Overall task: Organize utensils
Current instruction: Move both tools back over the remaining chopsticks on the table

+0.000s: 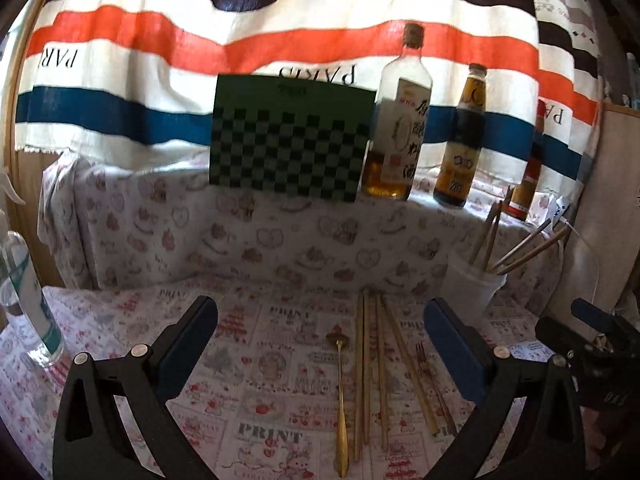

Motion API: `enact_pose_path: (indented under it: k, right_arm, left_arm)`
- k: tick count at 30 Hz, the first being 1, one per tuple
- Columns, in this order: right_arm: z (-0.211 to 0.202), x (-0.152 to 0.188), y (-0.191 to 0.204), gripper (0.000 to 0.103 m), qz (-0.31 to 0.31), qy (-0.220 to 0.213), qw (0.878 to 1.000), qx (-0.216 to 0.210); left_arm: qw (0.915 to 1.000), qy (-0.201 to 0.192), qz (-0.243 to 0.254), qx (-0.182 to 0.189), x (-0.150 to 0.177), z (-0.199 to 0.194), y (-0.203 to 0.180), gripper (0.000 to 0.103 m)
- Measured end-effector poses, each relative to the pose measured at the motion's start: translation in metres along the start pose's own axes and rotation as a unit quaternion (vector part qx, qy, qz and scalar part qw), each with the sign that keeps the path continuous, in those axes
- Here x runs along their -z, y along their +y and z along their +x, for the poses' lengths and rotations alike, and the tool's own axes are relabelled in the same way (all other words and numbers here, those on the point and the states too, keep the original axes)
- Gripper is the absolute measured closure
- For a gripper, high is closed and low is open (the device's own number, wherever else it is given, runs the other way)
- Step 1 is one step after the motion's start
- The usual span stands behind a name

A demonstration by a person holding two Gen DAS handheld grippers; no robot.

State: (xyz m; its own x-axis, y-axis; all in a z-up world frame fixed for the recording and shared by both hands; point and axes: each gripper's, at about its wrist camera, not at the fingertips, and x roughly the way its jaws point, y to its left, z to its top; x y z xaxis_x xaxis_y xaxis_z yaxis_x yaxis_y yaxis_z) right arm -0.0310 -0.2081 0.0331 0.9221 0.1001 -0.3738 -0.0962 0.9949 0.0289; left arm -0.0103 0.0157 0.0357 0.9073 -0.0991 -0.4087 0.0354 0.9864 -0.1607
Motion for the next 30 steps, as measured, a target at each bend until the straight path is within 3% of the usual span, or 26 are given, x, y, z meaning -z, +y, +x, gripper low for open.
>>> enact_pose_path:
  k: [2,13,18,20,23,30]
  right_arm:
    - [0.005,0.003,0.001,0.001,-0.002,0.010,1.000,0.000]
    - [0.027,0.015,0.007,0.001,-0.003,0.059,0.998,-0.013]
    - [0.041,0.025,0.021,0.019,-0.025,0.104,0.993,-0.051]
    - [0.045,0.030,0.029,0.032,-0.041,0.118,0.991,-0.056]
    - [0.053,0.041,0.046,0.044,-0.081,0.151,0.983,-0.062]
    - [0.061,0.059,0.072,0.062,-0.139,0.196,0.967,-0.084]
  left_arm:
    - [0.9997,0.009,-0.008,-0.021,0.001,0.004,0.003,0.001]
    - [0.9977,0.031,-0.027,-0.054,0.000,0.023,0.025,0.001]
    - [0.9968,0.054,-0.043,-0.040,0.001,0.028,0.030,0.001]
    - [0.9965,0.061,-0.042,-0.039,0.002,0.029,0.029,0.001]
    - [0.9953,0.078,-0.043,-0.037,0.004,0.033,0.027,0.001]
    - [0.9904,0.131,-0.026,-0.035,0.012,0.047,0.018,0.001]
